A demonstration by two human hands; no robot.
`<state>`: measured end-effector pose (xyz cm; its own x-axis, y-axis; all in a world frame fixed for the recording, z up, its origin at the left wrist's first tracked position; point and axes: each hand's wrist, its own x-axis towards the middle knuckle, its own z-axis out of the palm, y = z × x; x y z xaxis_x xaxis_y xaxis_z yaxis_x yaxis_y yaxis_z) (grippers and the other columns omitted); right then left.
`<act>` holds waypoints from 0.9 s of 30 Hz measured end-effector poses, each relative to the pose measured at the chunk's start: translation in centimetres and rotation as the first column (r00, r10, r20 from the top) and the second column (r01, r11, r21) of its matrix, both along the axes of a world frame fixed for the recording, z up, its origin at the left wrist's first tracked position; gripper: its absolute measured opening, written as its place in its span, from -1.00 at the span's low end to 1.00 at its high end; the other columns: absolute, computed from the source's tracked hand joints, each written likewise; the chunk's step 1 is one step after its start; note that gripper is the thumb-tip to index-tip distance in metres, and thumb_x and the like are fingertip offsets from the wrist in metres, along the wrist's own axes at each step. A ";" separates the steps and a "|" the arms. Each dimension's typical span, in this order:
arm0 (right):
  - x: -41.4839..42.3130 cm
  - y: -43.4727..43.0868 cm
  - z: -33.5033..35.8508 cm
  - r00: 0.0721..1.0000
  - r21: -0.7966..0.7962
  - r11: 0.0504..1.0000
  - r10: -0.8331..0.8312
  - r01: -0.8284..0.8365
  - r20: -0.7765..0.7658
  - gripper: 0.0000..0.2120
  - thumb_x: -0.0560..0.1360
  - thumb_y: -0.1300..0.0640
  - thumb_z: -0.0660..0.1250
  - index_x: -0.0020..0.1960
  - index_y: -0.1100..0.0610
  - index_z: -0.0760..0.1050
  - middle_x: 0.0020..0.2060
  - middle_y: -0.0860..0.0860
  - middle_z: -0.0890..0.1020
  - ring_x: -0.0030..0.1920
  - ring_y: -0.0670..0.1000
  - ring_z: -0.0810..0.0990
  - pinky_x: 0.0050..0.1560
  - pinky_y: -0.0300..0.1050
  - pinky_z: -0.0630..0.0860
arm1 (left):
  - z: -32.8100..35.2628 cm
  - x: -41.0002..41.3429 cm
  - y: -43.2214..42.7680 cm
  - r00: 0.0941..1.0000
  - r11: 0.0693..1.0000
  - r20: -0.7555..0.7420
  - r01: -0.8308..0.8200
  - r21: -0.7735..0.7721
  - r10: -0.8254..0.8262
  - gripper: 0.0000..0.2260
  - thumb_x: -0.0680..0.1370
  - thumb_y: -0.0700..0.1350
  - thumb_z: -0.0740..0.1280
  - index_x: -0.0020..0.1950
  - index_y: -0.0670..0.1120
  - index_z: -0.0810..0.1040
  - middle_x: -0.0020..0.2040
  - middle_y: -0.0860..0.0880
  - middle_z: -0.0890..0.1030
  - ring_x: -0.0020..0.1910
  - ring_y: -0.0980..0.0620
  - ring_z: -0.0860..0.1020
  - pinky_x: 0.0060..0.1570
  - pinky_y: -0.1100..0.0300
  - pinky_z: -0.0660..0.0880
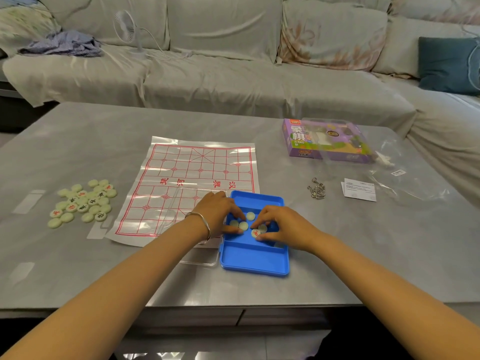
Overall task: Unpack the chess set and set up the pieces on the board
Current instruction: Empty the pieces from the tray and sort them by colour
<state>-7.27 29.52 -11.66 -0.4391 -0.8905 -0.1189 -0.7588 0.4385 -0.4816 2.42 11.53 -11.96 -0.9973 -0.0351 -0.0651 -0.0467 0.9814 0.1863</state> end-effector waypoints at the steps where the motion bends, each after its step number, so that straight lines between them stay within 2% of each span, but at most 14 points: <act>1: -0.1 0.1 0.0 1.000 0.002 1.000 0.001 -0.001 -0.005 -0.75 0.43 -0.01 0.42 0.10 -0.02 0.60 -0.08 -0.13 0.51 -0.16 -0.15 0.47 -0.18 -0.38 0.39 | 0.0 -0.1 0.1 1.000 1.000 0.002 -0.003 0.007 0.003 -0.68 0.46 0.21 0.30 0.16 0.15 0.55 0.04 0.07 0.57 -0.05 0.08 0.35 -0.10 0.21 0.24; 4: -0.1 0.2 -0.2 1.000 -0.001 1.000 -0.005 0.005 -0.020 -0.75 0.45 -0.04 0.38 0.11 -0.02 0.60 -0.11 -0.07 0.52 -0.23 -0.12 0.44 -0.24 -0.36 0.37 | -0.1 -0.5 0.3 1.000 0.997 -0.002 -0.022 0.075 0.022 -0.74 0.46 0.17 0.32 0.09 0.15 0.59 -0.02 0.06 0.59 -0.10 0.08 0.34 -0.13 0.22 0.24; 9: 0.0 0.2 -0.5 1.000 -0.045 0.999 -0.020 0.020 -0.008 -0.73 0.45 -0.07 0.37 0.13 -0.06 0.58 -0.12 -0.04 0.54 -0.20 -0.07 0.47 -0.15 -0.21 0.47 | -0.3 -0.7 0.0 1.000 0.982 -0.021 -0.007 0.189 0.011 -0.75 0.45 0.12 0.37 0.08 0.09 0.62 -0.05 0.04 0.62 -0.14 0.10 0.38 -0.15 0.26 0.30; 13: -0.1 0.3 -1.1 0.999 -0.090 0.995 -0.041 0.040 -0.016 -0.78 0.45 -0.05 0.38 0.07 -0.03 0.60 -0.16 -0.09 0.52 -0.24 -0.12 0.45 -0.22 -0.32 0.41 | -0.8 -0.5 -0.1 0.998 0.961 -0.053 -0.005 0.278 0.020 -0.75 0.45 0.08 0.38 0.09 0.04 0.62 -0.05 -0.01 0.61 -0.13 0.08 0.39 -0.13 0.23 0.36; 15: -0.2 0.4 -1.1 0.996 -0.140 0.988 -0.077 0.071 -0.038 -0.77 0.44 -0.04 0.39 0.06 0.00 0.61 -0.20 -0.10 0.50 -0.25 -0.13 0.45 -0.23 -0.35 0.37 | -0.5 -0.4 -0.2 0.994 0.951 -0.106 0.007 0.308 0.027 -0.74 0.46 0.05 0.38 0.10 -0.01 0.62 -0.05 -0.03 0.61 -0.13 0.09 0.39 -0.19 0.31 0.32; 18: -0.3 0.1 -0.3 0.990 -0.222 0.967 -0.137 0.125 -0.038 -0.79 0.43 0.00 0.42 0.04 0.03 0.63 -0.21 -0.11 0.50 -0.23 -0.11 0.49 -0.18 -0.30 0.45 | 0.7 0.1 -0.7 0.974 0.915 -0.208 0.004 0.403 0.088 -0.75 0.45 0.01 0.39 0.08 -0.06 0.63 -0.07 -0.06 0.61 -0.18 0.11 0.40 -0.25 0.43 0.29; 20: 0.0 -1.1 0.5 0.988 -0.278 0.948 -0.155 0.155 0.020 -0.81 0.42 0.04 0.43 0.02 0.05 0.63 -0.19 -0.07 0.54 -0.19 -0.09 0.54 -0.14 -0.29 0.49 | 1.9 0.9 -1.5 0.955 0.886 -0.256 -0.012 0.463 0.147 -0.75 0.44 0.01 0.39 0.06 -0.07 0.63 -0.09 -0.05 0.60 -0.22 0.12 0.43 -0.26 0.44 0.35; 23: 1.2 -4.5 1.7 0.982 -0.354 0.918 -0.146 0.178 0.117 -0.81 0.42 0.06 0.43 0.01 0.08 0.63 -0.16 -0.03 0.60 -0.15 -0.08 0.57 -0.12 -0.35 0.50 | 3.2 2.9 -3.9 0.937 0.881 -0.274 -0.066 0.469 0.217 -0.73 0.44 -0.02 0.39 0.09 -0.10 0.62 -0.08 -0.06 0.59 -0.21 0.10 0.47 -0.22 0.42 0.43; 27: 4.6 -11.1 2.1 0.978 -0.373 0.917 -0.066 0.139 0.200 -0.78 0.41 0.07 0.43 0.04 0.08 0.61 -0.15 -0.07 0.59 -0.14 -0.10 0.56 -0.11 -0.38 0.51 | 3.2 8.5 -9.0 0.892 0.866 -0.274 -0.208 0.455 0.359 -0.74 0.43 -0.06 0.41 0.09 -0.11 0.62 -0.09 -0.04 0.59 -0.19 0.06 0.51 -0.14 0.27 0.54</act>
